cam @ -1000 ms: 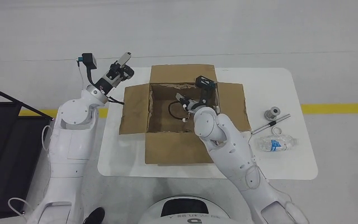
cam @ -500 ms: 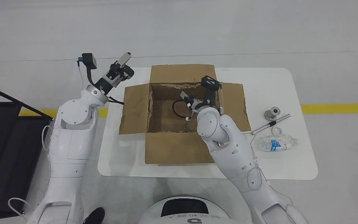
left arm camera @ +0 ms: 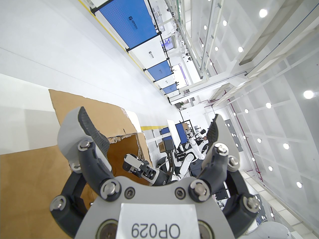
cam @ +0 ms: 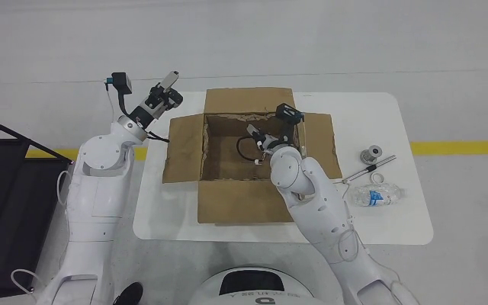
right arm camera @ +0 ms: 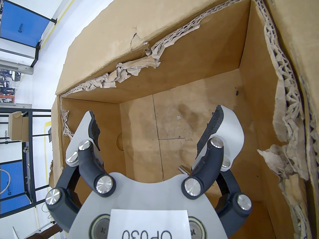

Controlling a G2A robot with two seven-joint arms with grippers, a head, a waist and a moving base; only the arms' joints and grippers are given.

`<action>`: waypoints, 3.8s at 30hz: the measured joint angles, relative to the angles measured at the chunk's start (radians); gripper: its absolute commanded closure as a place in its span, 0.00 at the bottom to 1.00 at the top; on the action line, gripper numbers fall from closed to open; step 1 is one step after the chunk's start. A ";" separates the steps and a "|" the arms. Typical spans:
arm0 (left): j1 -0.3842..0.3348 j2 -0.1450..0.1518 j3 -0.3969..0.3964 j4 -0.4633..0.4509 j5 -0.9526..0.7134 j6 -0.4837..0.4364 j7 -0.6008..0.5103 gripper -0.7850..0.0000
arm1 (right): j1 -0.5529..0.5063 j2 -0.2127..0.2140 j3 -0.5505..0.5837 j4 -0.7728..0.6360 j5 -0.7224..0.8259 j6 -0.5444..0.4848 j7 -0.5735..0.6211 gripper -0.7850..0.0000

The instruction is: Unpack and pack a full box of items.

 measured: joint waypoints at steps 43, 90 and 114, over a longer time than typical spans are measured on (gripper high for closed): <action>0.000 0.000 0.000 0.000 0.000 0.000 0.000 0.00 | -0.003 -0.001 -0.006 -0.005 0.004 -0.014 0.006 0.00; 0.000 0.000 0.000 0.000 0.000 0.000 0.000 0.00 | 0.204 -0.019 -0.192 0.299 -0.362 0.134 0.572 0.00; 0.000 0.000 0.000 0.000 0.000 0.000 0.000 0.00 | 0.058 -0.102 -0.023 0.164 -0.725 -0.262 0.967 0.48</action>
